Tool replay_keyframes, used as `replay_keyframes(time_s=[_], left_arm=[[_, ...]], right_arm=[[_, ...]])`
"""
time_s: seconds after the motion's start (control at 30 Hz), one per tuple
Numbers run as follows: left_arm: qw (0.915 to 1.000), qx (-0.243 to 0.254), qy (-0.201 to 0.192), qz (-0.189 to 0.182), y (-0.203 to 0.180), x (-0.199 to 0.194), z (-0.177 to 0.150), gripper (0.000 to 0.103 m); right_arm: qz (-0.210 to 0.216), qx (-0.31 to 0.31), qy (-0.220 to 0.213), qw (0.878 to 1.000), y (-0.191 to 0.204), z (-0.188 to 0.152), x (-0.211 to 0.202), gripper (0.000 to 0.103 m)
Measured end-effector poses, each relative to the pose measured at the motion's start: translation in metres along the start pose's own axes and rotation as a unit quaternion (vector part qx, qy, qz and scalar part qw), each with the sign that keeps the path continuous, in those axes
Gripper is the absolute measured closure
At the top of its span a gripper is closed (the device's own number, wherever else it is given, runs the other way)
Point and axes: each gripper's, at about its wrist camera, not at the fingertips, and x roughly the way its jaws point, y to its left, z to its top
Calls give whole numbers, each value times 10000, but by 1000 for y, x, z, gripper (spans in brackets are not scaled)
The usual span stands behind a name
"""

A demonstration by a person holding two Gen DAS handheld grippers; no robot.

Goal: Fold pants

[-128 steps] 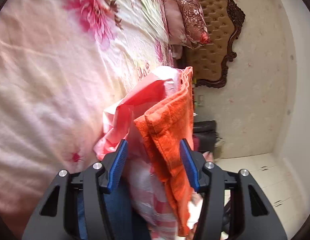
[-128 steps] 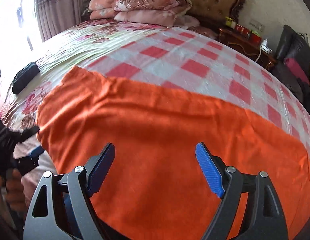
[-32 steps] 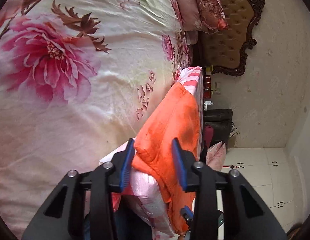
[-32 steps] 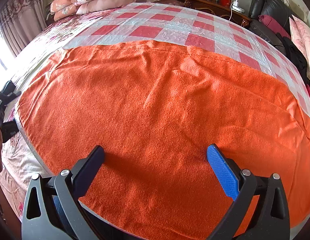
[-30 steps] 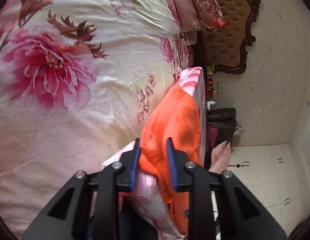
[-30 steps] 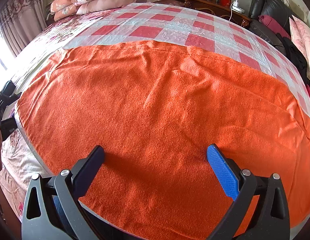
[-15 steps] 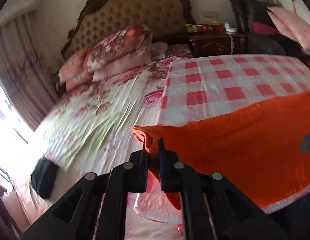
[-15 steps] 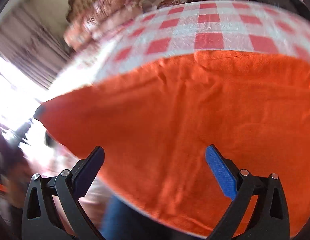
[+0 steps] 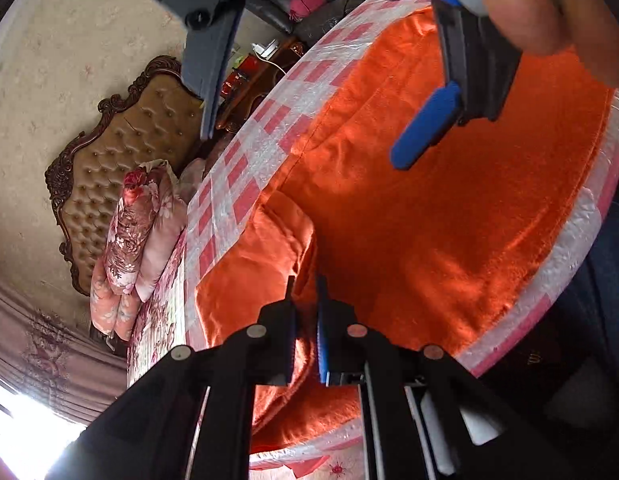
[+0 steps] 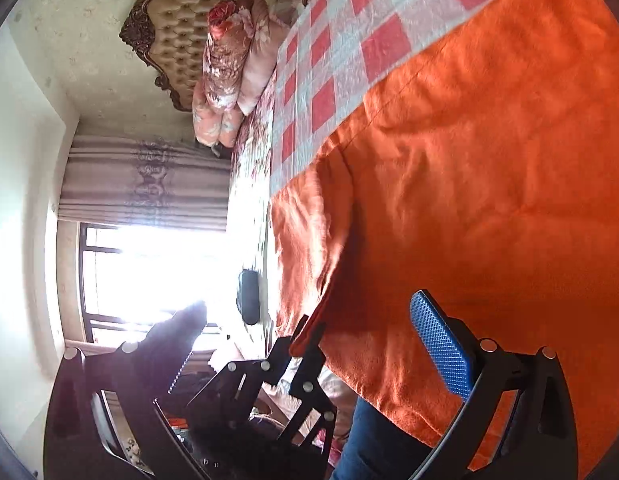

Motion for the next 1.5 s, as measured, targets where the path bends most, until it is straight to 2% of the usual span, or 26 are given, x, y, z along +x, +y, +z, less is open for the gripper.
replay_keyframes(time_s=[0.23,0.3,0.43,0.53,0.57,0.6,0.67,0.83,1.07,1.23,1.5], left_arm=[[9988,-478,-80,86,18,-5,-2,95],[9980,-620,-114,89,21,-11,-5,95],[9978,-628,-201,116,23,-20,-8,95],[9975,-655,-250,65,21,-28,-13,95],[9974,-672,-257,30,20,-29,-14,95],[9973,-692,-260,-6,18,-30,-15,95],[9968,-731,-288,-121,14,-32,-14,95],[9955,-709,-455,-444,-7,-36,-7,95],[9930,-556,-613,-847,-40,-36,4,95],[9920,-505,-683,-933,-49,-38,7,95],[9897,-480,-808,-1078,-57,-38,16,95]], right_arm=[[-31,-115,562,9983,22,8,43,6],[-169,-124,722,9972,29,11,57,13],[-432,-379,934,9940,46,25,84,19],[-785,-617,1048,9895,52,31,105,36],[-924,-870,1026,9866,56,32,110,54],[-1119,-1049,982,9833,59,34,113,79],[-1297,-1242,846,9801,60,36,110,95],[-1551,-1487,410,9758,54,40,75,97],[-1799,-1302,148,9749,24,40,53,97],[-1773,-1230,-114,9764,23,40,26,97],[-1870,-1166,-289,9750,16,40,8,97]])
